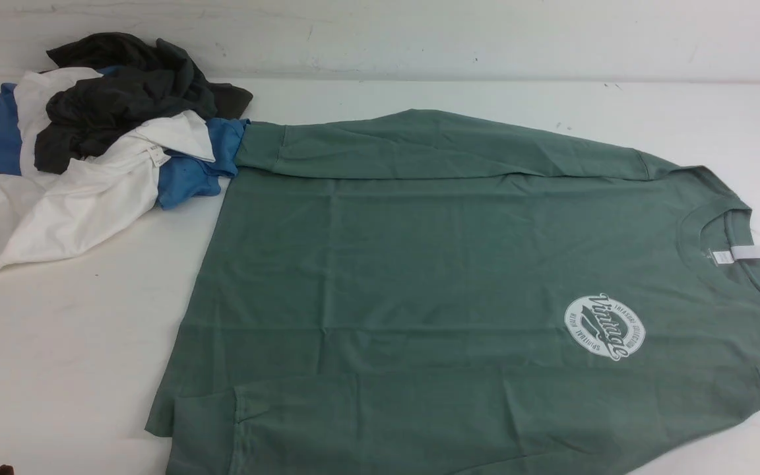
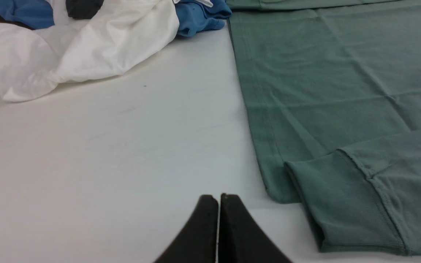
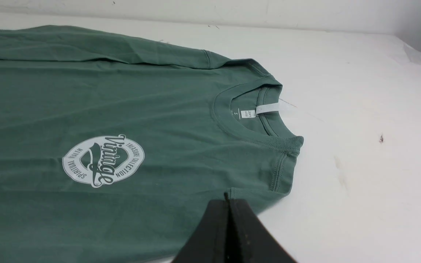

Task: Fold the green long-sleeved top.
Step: Use the left arm to clamp the cuff closest to it

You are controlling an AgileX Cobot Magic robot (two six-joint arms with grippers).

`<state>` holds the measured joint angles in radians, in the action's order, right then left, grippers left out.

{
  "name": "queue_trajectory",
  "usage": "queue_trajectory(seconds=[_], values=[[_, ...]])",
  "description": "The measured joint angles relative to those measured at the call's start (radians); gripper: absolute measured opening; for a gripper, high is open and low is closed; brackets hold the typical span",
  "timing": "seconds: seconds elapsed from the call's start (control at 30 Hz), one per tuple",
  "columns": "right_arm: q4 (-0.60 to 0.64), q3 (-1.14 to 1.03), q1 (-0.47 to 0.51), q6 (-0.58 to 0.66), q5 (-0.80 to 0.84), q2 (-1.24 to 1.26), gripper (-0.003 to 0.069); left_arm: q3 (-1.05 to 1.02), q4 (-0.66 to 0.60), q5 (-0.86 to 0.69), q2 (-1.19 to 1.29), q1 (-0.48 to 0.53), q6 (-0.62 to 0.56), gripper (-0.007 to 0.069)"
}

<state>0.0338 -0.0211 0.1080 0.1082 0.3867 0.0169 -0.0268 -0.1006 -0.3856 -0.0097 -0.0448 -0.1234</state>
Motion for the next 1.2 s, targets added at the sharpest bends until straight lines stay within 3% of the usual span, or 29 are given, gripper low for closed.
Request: queue_trajectory(seconds=[0.73,1.2], values=[[0.0,0.0,0.0,0.0,0.0,0.0,-0.0015,0.0,-0.011,0.005,0.0,0.0,0.0,-0.0003],[-0.022,0.0,0.0,-0.031,-0.017,0.0,-0.0015,0.0,-0.538,0.315,0.0,0.0,0.065,-0.0003]])
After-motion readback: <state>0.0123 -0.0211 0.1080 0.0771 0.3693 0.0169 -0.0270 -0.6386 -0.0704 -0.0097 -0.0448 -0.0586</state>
